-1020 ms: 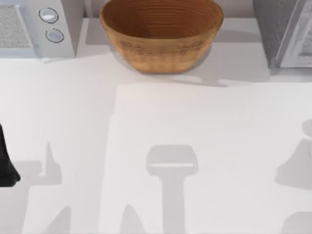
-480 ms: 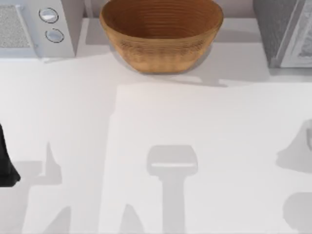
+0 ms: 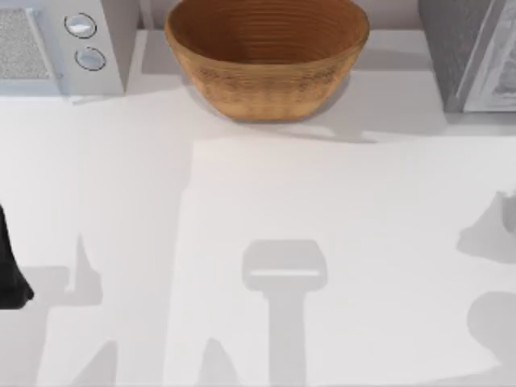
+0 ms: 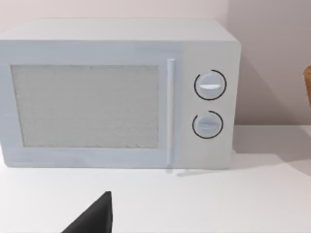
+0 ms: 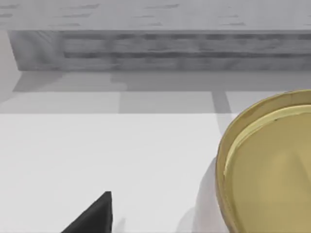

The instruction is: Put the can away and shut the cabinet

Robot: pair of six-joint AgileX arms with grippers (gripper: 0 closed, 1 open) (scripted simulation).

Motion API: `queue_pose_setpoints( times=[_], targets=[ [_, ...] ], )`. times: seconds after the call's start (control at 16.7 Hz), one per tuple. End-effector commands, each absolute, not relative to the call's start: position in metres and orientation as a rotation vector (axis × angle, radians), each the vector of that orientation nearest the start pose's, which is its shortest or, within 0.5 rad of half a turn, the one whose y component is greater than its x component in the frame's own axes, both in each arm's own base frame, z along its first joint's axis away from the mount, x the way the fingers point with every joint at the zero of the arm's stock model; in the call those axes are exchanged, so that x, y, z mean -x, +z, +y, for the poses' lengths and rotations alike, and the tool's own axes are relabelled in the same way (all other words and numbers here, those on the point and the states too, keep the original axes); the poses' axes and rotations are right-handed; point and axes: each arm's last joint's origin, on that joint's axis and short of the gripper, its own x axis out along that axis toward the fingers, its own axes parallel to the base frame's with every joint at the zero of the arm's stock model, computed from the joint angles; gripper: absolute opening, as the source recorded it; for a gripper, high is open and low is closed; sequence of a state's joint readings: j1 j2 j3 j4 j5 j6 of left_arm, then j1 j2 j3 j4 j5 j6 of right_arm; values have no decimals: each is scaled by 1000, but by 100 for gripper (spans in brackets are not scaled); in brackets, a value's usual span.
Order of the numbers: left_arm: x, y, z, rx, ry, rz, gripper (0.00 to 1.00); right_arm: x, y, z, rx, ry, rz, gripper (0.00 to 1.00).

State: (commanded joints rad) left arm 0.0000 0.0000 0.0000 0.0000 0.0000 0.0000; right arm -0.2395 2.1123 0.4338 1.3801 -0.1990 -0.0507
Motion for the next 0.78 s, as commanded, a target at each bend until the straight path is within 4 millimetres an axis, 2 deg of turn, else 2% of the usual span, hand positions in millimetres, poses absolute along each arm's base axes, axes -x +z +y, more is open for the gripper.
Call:
queue_pose_setpoints(
  times=[0.78],
  targets=[
    [-106,160,-1,0,0,0,100,-281,46,-61,-3,-11,294,2]
  ],
)
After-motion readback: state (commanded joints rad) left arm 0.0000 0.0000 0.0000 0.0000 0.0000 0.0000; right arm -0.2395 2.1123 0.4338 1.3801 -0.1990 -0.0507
